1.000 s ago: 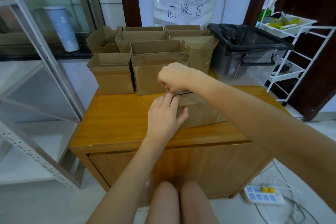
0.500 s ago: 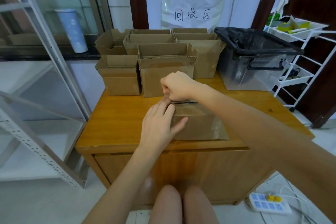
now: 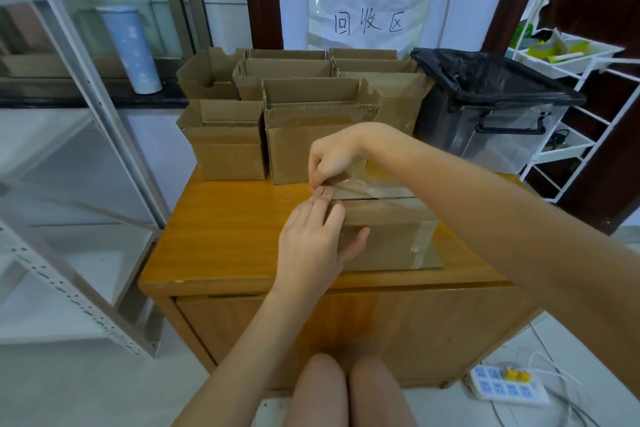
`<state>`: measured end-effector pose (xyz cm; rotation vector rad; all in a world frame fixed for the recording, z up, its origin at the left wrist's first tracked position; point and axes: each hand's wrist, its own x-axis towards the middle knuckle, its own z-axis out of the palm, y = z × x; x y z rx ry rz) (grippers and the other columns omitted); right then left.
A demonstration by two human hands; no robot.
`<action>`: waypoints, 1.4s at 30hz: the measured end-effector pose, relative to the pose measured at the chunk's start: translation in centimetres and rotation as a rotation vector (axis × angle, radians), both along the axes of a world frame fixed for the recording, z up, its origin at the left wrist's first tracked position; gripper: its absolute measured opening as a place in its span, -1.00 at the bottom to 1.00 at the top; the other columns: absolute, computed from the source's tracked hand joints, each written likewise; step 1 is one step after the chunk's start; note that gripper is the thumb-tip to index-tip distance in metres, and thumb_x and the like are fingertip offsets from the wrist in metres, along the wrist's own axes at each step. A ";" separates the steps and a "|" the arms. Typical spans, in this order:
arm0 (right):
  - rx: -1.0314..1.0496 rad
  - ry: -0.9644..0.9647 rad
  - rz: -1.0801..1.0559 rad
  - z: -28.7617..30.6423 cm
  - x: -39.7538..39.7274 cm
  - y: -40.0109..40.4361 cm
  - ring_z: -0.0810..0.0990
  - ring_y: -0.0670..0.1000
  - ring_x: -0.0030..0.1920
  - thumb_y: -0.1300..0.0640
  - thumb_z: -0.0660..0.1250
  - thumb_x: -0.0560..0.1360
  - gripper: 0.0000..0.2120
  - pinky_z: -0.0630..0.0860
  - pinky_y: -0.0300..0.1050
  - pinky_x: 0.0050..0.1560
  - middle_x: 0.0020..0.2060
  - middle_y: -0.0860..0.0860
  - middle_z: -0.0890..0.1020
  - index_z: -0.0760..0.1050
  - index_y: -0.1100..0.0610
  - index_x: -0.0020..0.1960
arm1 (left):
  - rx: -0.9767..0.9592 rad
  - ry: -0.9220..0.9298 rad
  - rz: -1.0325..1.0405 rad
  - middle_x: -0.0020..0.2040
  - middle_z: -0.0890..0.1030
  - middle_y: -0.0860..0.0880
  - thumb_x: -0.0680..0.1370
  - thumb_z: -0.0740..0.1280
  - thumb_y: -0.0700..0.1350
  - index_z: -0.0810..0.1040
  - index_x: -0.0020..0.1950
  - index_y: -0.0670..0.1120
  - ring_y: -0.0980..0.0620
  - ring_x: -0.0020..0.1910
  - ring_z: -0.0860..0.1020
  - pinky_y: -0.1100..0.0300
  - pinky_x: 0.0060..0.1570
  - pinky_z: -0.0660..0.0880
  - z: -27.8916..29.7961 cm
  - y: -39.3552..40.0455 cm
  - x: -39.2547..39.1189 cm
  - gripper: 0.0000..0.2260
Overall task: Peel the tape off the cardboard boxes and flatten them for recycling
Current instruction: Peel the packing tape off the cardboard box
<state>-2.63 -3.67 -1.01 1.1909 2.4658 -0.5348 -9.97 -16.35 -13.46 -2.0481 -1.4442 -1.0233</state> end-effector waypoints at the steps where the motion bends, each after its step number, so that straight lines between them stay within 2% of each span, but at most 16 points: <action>1: -0.012 0.006 -0.002 -0.2 0.0 0.2 0.58 0.03 -0.09 0.13 0.26 0.50 -0.75 0.56 -0.03 0.05 -0.12 0.04 0.65 0.65 0.24 0.00 | 0.000 0.003 0.000 0.14 0.62 -0.19 0.55 0.26 0.14 0.62 0.00 -0.18 -0.11 0.16 0.58 0.10 0.13 0.49 0.0 0.0 0.0 -0.61; 4: 0.004 0.077 0.003 -0.8 0.4 0.1 0.48 -0.10 -0.27 0.17 0.25 0.51 -0.76 0.45 -0.20 -0.18 -0.24 -0.02 0.59 0.62 0.30 -0.06 | 0.004 0.009 -0.006 0.12 0.63 -0.19 0.55 0.25 0.13 0.62 -0.02 -0.18 -0.11 0.14 0.59 0.10 0.12 0.50 0.1 0.0 0.0 -0.62; 7: 0.030 0.169 0.024 -0.6 0.9 0.0 0.52 -0.14 -0.19 0.18 0.29 0.52 -0.85 0.45 -0.27 -0.11 -0.20 -0.12 0.61 0.64 0.14 -0.09 | 0.001 0.013 -0.006 0.13 0.63 -0.19 0.56 0.25 0.14 0.62 -0.02 -0.18 -0.11 0.15 0.58 0.11 0.12 0.49 0.1 0.1 0.1 -0.62; 10: 0.094 0.195 0.043 0.3 1.7 -0.4 0.54 -0.14 -0.23 0.16 0.35 0.51 -0.89 0.49 -0.28 -0.15 -0.23 -0.13 0.60 0.63 0.14 -0.03 | -0.022 0.012 0.009 0.14 0.62 -0.19 0.59 0.20 0.16 0.61 0.00 -0.18 -0.11 0.17 0.58 0.09 0.12 0.50 0.0 0.0 0.3 -0.59; 15: 0.462 0.078 0.093 1.2 4.0 -2.5 0.49 -0.09 -0.02 -0.14 0.38 0.45 -0.72 0.44 -0.12 -0.05 -0.08 -0.15 0.52 0.56 -0.02 0.09 | -0.127 -0.062 0.050 0.14 0.62 -0.16 0.59 0.14 0.19 0.61 0.04 -0.15 -0.09 0.17 0.57 0.12 0.13 0.49 0.3 -0.5 1.6 -0.54; 18: 0.552 0.198 0.001 -0.4 5.4 -3.7 0.50 -0.05 -0.06 -0.14 0.35 0.47 -0.74 0.38 -0.14 -0.10 -0.13 -0.14 0.52 0.56 -0.01 0.06 | -0.229 -0.253 -0.017 0.26 0.55 -0.09 0.59 0.10 0.21 0.57 0.19 -0.13 0.00 0.27 0.49 0.20 0.21 0.37 0.4 -1.1 1.9 -0.52; 20: 0.587 0.298 -0.073 -1.5 6.0 -4.5 0.54 0.00 -0.06 -0.08 0.34 0.50 -0.80 0.38 -0.13 -0.08 -0.14 -0.11 0.56 0.55 0.02 0.03 | -0.323 -0.476 -0.116 0.31 0.47 0.00 0.60 0.15 0.17 0.52 0.27 -0.09 0.13 0.29 0.40 0.38 0.23 0.28 0.7 -1.3 1.4 -0.57; 22: 0.662 0.343 -0.116 -2.5 6.0 -5.3 0.56 0.03 -0.04 -0.03 0.32 0.52 -0.85 0.39 -0.11 -0.04 -0.13 -0.09 0.59 0.52 0.03 0.01 | -0.398 -0.700 -0.149 0.22 0.44 0.08 0.59 0.25 0.05 0.49 0.26 -0.04 0.21 0.20 0.41 0.52 0.10 0.28 1.3 -0.8 0.4 -0.71; 25: 0.755 0.442 -0.229 -4.2 5.5 -6.1 0.58 0.05 -0.05 -0.03 0.29 0.54 -0.87 0.37 -0.13 -0.13 -0.15 -0.08 0.61 0.51 0.02 0.01 | -0.464 -0.848 -0.086 0.10 0.51 0.07 0.56 0.34 -0.05 0.52 0.20 -0.04 0.17 0.07 0.49 0.50 -0.05 0.36 2.4 1.3 -1.5 -0.77; 29: 0.841 0.580 -0.304 -5.8 5.5 -6.8 0.58 0.04 -0.16 -0.04 0.30 0.54 -0.86 0.27 -0.15 -0.30 -0.22 -0.07 0.62 0.53 0.02 -0.02 | -0.620 -0.728 -0.111 0.06 0.61 0.05 0.55 0.35 -0.08 0.59 0.19 -0.07 0.17 -0.04 0.51 0.43 -0.10 0.38 3.2 2.9 -2.9 -0.77; 32: 0.889 0.634 -0.262 -6.2 5.8 -7.1 0.54 0.02 -0.29 0.01 0.31 0.54 -0.87 0.21 -0.17 -0.40 -0.36 -0.11 0.53 0.52 0.06 -0.09 | -0.620 -0.675 -0.114 0.00 0.61 0.09 0.55 0.36 -0.13 0.62 0.16 -0.04 0.22 -0.07 0.50 0.50 -0.15 0.34 3.3 2.8 -3.1 -0.80; 35: 0.943 0.689 -0.231 -6.6 6.0 -7.4 0.50 0.00 -0.38 0.06 0.34 0.51 -0.89 0.21 -0.23 -0.44 -0.43 -0.15 0.44 0.51 0.08 -0.16 | -0.584 -0.640 -0.111 -0.02 0.59 0.14 0.53 0.37 -0.05 0.63 0.16 -0.04 0.21 -0.04 0.52 0.52 -0.15 0.32 3.6 2.6 -3.2 -0.78; 39: 0.966 0.696 -0.216 -6.9 5.9 -7.5 0.51 -0.01 -0.37 0.07 0.33 0.52 -0.90 0.29 -0.18 -0.43 -0.39 -0.10 0.55 0.51 0.06 -0.16 | -0.592 -0.494 -0.113 -0.01 0.63 0.09 0.51 0.40 0.02 0.64 0.14 -0.05 0.20 -0.06 0.52 0.42 -0.11 0.36 4.9 3.1 -3.2 -0.74; 42: 0.989 0.691 -0.214 -6.9 6.0 -7.5 0.51 0.00 -0.38 0.09 0.34 0.52 -0.91 0.21 -0.23 -0.46 -0.39 -0.08 0.56 0.50 0.06 -0.16 | -0.614 -0.345 -0.075 -0.04 0.65 0.04 0.53 0.38 0.01 0.65 0.09 -0.04 0.15 -0.08 0.53 0.30 -0.09 0.41 6.2 3.7 -3.1 -0.80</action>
